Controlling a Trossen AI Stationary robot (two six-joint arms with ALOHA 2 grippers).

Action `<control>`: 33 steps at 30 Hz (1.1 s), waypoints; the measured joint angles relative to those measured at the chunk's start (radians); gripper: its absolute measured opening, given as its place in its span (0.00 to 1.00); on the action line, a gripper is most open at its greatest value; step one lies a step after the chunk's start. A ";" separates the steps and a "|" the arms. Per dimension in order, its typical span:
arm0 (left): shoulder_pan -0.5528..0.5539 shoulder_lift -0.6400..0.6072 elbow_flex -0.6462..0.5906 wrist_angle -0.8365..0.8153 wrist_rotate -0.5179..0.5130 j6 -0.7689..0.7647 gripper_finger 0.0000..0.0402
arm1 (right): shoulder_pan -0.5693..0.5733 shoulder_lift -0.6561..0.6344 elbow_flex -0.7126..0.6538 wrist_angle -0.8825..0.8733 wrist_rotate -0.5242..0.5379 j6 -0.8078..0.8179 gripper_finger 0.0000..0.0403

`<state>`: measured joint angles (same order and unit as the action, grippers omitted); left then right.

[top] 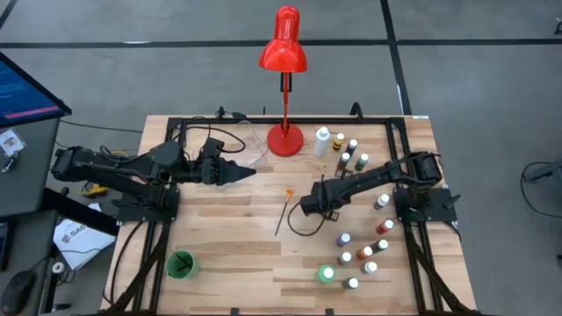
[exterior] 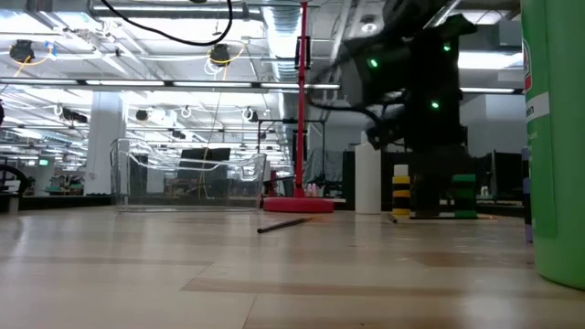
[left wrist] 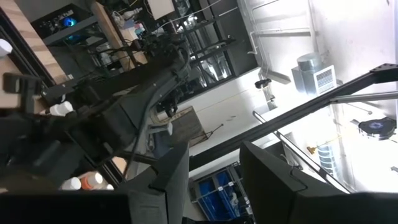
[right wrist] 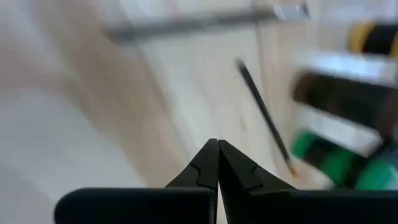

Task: Pick & Place Paint Supplies
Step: Adjust the paintbrushes to the center of the table

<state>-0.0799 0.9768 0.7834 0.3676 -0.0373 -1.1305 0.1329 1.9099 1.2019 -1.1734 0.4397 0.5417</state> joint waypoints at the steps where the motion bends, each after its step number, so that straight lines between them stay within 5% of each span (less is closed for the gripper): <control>1: 0.000 0.000 0.000 0.000 0.000 0.000 0.34 | -0.007 0.000 -0.009 -0.022 0.015 0.008 0.00; 18: 0.000 0.000 0.000 0.000 -0.002 0.000 0.34 | -0.148 0.000 -0.239 0.005 0.262 -0.002 0.00; 27: 0.000 0.000 0.000 0.000 -0.016 0.000 0.34 | -0.188 -0.006 -0.279 0.196 0.193 -0.071 0.00; 33: 0.000 0.000 0.000 0.000 -0.016 0.000 0.34 | -0.131 -0.005 -0.242 0.197 0.125 0.030 0.00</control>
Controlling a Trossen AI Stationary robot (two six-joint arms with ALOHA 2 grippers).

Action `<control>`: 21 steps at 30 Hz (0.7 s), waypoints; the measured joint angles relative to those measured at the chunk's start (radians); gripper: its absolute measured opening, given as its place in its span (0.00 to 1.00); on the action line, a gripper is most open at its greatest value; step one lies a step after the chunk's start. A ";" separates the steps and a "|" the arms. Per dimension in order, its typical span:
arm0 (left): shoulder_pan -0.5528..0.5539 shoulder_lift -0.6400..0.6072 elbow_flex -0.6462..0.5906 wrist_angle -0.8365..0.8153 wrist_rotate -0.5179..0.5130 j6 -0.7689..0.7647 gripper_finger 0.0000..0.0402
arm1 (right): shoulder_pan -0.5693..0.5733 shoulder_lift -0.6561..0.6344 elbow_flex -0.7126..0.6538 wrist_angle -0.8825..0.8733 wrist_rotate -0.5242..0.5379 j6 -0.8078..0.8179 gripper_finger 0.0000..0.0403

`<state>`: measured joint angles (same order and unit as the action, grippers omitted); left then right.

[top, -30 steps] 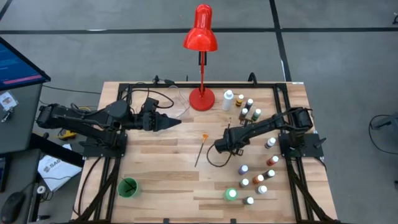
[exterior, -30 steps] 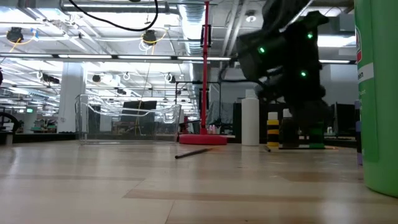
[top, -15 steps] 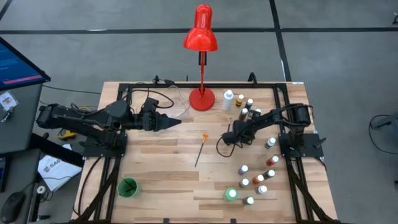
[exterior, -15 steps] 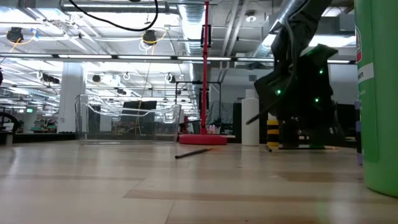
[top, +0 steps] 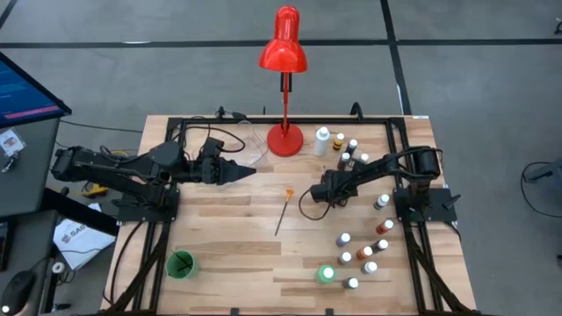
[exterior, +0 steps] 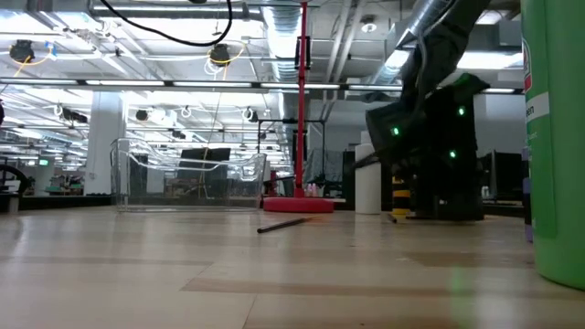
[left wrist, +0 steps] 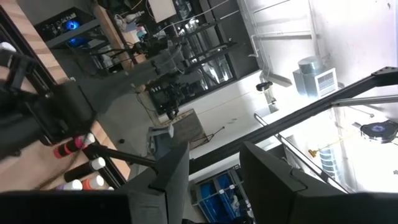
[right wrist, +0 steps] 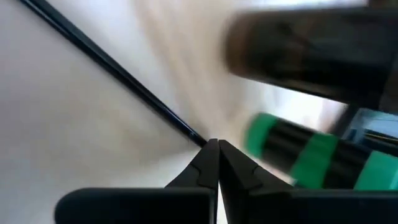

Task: Pick & Place Paint Supplies
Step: Adjust the paintbrushes to the center of the table

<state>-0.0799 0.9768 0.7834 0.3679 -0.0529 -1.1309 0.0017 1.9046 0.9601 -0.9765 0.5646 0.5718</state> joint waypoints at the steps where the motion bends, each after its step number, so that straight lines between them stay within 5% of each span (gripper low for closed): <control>1: 0.000 0.000 0.000 0.000 0.000 0.000 0.34 | 0.017 -0.001 0.016 0.002 -0.021 0.010 0.00; 13: 0.000 0.000 0.000 0.000 0.000 0.000 0.34 | 0.180 0.007 0.279 0.104 -0.191 -0.009 0.00; 21: 0.000 0.000 0.000 0.000 0.000 0.000 0.34 | 0.175 0.006 0.445 0.014 -0.068 -0.112 0.00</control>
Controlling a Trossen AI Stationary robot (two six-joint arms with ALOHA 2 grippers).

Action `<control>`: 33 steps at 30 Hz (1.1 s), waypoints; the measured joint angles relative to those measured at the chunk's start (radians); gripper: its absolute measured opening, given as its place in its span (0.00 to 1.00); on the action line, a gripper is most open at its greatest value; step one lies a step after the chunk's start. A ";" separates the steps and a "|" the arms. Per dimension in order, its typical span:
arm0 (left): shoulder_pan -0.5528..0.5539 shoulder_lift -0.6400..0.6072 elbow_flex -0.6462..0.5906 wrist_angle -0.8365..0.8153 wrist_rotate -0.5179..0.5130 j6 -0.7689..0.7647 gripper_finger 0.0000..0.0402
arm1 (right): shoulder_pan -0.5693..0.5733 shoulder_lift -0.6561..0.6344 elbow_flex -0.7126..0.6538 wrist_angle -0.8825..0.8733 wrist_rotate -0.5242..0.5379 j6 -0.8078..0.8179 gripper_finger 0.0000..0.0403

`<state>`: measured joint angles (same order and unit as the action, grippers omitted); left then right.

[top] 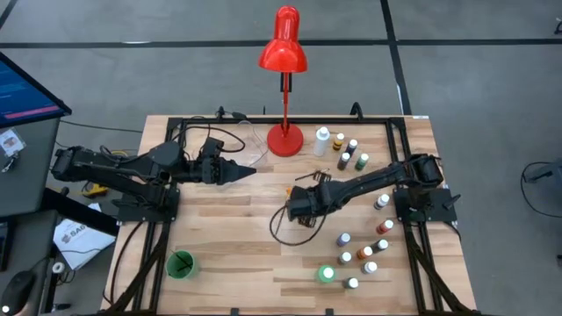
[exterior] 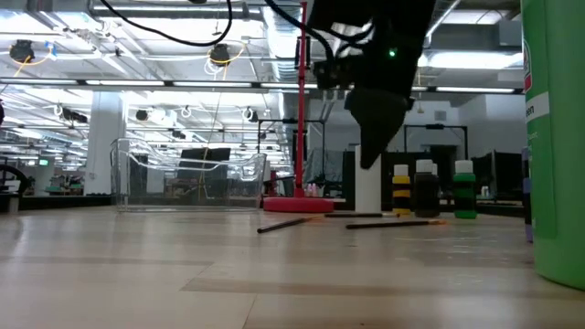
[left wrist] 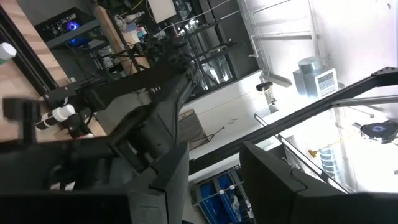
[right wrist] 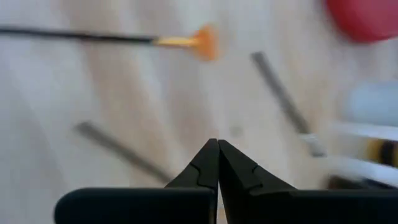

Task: Pick & Place Paint Supplies
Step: Adjust the paintbrushes to the center of the table, then put the black paintbrush into the green cup

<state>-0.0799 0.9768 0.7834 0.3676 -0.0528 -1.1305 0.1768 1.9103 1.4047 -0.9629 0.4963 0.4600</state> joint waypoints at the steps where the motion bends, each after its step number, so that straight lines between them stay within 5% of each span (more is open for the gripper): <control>1: 0.000 0.000 0.000 0.000 0.000 0.000 0.34 | -0.013 -0.001 0.000 -0.018 0.034 0.001 0.00; 9: 0.000 0.000 0.000 0.000 0.000 0.023 0.34 | -0.163 0.000 -0.106 -0.012 0.164 -0.027 0.00; 18: 0.000 0.000 0.000 0.000 0.000 0.027 0.34 | -0.274 0.000 -0.214 0.091 0.182 -0.078 0.00; 33: 0.000 0.000 0.000 -0.001 0.001 0.027 0.34 | -0.182 0.091 -0.227 0.209 0.048 -0.001 0.00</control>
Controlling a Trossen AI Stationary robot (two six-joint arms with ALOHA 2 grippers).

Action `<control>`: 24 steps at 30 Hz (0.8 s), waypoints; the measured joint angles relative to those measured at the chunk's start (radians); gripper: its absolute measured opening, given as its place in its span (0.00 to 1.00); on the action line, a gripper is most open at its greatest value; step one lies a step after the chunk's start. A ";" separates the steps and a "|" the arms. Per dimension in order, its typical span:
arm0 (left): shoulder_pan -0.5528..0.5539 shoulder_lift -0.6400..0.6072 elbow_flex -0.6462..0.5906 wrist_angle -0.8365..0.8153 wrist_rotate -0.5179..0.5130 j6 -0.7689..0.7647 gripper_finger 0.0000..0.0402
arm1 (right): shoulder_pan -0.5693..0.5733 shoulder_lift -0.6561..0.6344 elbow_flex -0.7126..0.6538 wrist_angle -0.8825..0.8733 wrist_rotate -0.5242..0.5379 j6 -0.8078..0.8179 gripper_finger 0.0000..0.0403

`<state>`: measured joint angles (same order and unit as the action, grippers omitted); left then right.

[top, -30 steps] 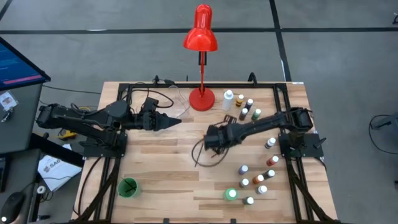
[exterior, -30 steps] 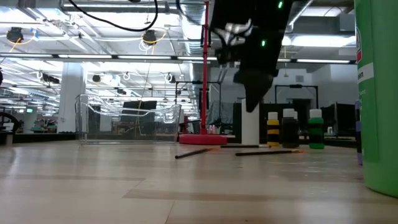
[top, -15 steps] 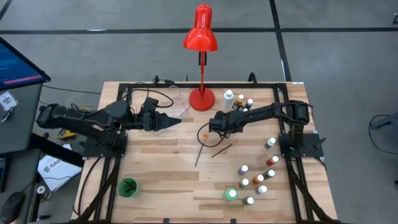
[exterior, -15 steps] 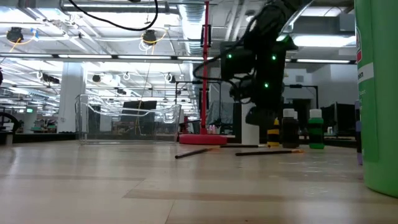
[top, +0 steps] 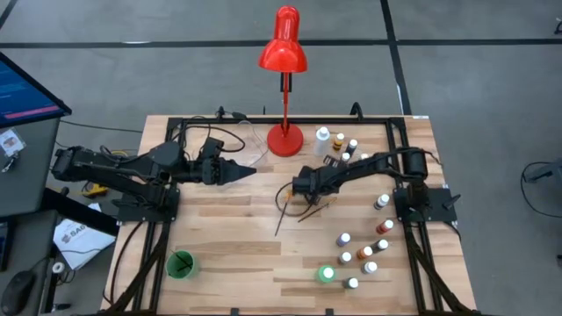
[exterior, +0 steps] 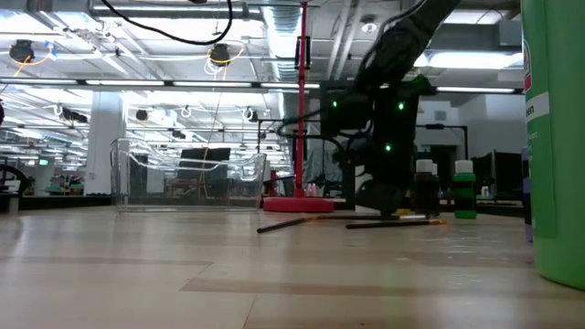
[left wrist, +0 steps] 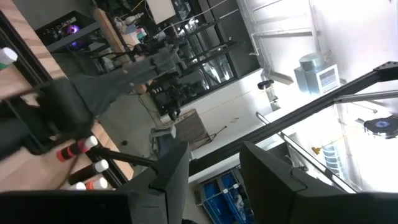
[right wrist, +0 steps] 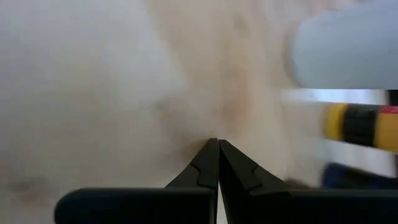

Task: Pick & Place Paint Supplies
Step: Put the black paintbrush into the green cup

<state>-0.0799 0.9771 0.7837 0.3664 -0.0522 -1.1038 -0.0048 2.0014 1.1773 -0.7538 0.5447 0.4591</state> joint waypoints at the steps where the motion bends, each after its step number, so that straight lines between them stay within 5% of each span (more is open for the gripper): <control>1: 0.000 0.000 0.000 0.001 0.000 0.000 0.34 | 0.021 0.000 0.013 0.003 -0.018 0.022 0.00; 9: 0.000 0.000 0.000 0.002 0.000 0.001 0.34 | 0.130 0.004 0.150 0.034 -0.180 0.035 0.00; 14: 0.000 0.000 0.000 0.001 0.000 0.001 0.34 | 0.145 -0.034 0.298 -0.225 -0.192 0.059 0.00; 19: 0.000 0.000 0.000 0.001 0.014 0.001 0.34 | 0.177 -0.073 0.350 -0.424 -0.423 0.146 0.00; 24: -0.019 0.013 0.001 -0.001 0.113 0.069 0.34 | 0.263 -0.073 0.348 -0.486 -0.485 0.172 0.00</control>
<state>-0.0987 0.9898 0.7848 0.3654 0.0611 -1.0349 0.2579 1.9282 1.5257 -1.2394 0.0598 0.6310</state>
